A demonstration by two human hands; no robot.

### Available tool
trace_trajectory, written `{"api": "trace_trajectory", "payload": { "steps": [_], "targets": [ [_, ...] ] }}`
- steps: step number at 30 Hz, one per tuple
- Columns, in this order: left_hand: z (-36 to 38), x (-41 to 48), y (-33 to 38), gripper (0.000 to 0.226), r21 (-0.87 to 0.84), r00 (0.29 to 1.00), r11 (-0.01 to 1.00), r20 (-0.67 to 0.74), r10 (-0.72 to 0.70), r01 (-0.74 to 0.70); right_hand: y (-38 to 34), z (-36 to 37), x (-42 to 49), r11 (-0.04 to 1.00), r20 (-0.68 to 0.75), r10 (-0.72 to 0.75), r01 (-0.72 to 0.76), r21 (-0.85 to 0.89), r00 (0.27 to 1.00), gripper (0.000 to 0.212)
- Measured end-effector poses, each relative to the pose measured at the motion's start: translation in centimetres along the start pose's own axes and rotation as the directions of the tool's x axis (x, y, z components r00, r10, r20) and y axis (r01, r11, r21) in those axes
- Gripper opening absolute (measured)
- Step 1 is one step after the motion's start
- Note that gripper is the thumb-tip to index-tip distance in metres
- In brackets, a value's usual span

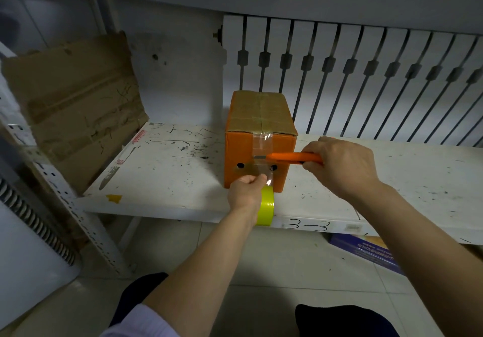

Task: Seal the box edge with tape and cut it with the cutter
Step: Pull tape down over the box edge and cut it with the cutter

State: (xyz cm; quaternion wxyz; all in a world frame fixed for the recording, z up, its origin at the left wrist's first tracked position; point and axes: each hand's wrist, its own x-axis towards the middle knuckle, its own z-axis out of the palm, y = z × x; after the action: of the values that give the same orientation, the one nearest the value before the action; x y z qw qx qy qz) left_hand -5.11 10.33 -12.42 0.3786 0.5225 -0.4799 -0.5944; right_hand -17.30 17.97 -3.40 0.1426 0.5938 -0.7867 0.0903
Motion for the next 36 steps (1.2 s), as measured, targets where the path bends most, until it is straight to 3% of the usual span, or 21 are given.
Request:
{"api": "trace_trajectory", "payload": {
  "steps": [12,26,30,36],
  "targets": [
    [0.0,-0.1,-0.3,0.032,0.021,0.994,0.995,-0.059,0.097,-0.096,-0.6,-0.4,0.1,0.998,0.020,0.003,-0.002,-0.057,1.000,0.025],
    [0.0,0.4,-0.6,0.030,0.030,0.994,0.996,-0.070,0.085,-0.083,0.5,0.5,0.0,0.995,0.040,0.033,-0.029,-0.091,0.999,0.023],
    [-0.2,0.2,-1.5,0.019,0.035,0.995,0.997,-0.074,0.071,-0.068,0.7,0.7,-0.4,0.997,0.073,0.049,-0.045,-0.065,0.996,0.023],
    [-1.2,0.3,-2.2,0.024,0.031,0.995,0.999,-0.093,0.043,-0.041,1.8,1.7,-1.1,0.986,0.199,0.166,-0.161,-0.038,0.966,0.022]
  ]
}}
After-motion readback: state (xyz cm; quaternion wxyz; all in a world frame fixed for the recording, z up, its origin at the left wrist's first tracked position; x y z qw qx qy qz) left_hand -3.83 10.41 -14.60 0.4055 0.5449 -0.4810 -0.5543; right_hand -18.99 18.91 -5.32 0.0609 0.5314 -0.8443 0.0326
